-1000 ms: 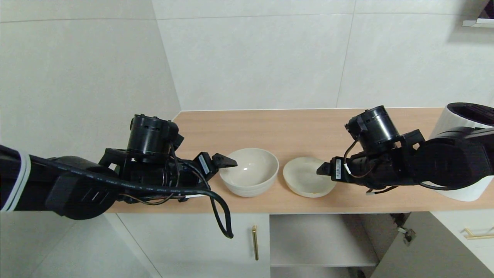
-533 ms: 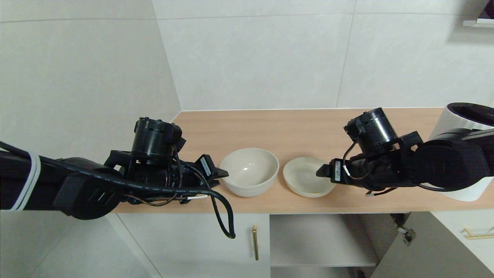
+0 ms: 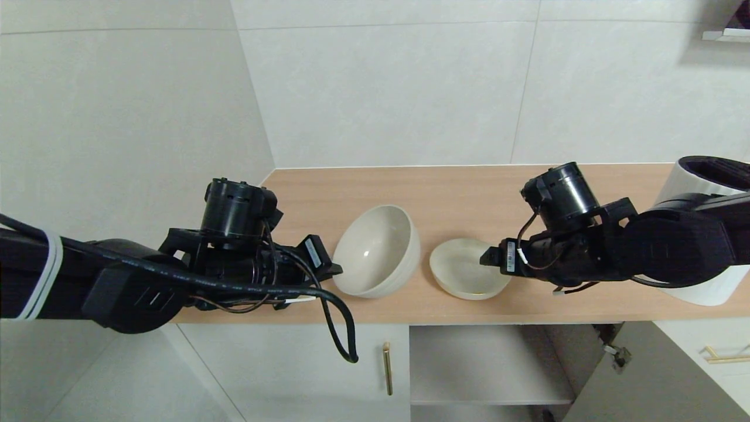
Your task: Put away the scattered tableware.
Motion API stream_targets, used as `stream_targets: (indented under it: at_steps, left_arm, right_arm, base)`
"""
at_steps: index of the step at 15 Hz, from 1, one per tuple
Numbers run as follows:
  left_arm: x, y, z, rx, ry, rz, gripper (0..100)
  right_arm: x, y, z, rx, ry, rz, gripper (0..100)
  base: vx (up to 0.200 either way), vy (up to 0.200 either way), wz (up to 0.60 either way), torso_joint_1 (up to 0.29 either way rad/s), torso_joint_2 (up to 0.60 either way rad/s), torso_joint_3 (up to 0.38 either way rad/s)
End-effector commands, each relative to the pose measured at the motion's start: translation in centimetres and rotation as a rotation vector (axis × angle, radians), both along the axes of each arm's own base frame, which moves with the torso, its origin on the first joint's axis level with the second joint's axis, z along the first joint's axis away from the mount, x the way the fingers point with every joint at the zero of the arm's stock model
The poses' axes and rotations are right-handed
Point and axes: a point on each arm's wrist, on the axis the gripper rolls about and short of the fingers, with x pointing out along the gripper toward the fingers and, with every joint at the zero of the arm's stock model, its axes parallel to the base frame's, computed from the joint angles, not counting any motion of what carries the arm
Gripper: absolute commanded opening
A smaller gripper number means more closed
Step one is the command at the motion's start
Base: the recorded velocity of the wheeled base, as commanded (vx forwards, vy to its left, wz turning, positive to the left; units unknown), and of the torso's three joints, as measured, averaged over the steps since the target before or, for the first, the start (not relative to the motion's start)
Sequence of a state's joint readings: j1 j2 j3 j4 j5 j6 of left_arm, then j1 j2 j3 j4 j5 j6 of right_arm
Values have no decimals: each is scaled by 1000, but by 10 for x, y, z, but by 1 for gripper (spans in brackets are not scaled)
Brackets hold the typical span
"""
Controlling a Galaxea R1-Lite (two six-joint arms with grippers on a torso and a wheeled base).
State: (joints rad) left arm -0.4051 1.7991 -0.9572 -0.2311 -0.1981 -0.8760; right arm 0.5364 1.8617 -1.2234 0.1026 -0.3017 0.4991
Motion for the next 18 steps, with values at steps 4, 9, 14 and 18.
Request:
stream_targets:
  at_steps: [4, 9, 14, 18]
  left_arm:
    - [-1, 0, 2, -2, -6, 0, 0]
    - [-1, 0, 2, -3, -7, 0, 0]
    - [-1, 0, 2, -3, -7, 0, 0]
    - [-2, 1, 3, -4, -9, 0, 0]
  right_arm:
    - [14, 7, -18, -68, 10, -53, 100]
    - [16, 8, -23, -76, 23, -53, 0]
    - [16, 8, -23, -75, 23, -54, 0]
    - [14, 8, -21, -71, 18, -52, 0]
  base:
    - [0, 0, 0, 0, 0, 0]
    - [0, 0, 0, 0, 0, 0]
    - [0, 0, 0, 0, 0, 0]
    - [0, 0, 0, 0, 0, 0]
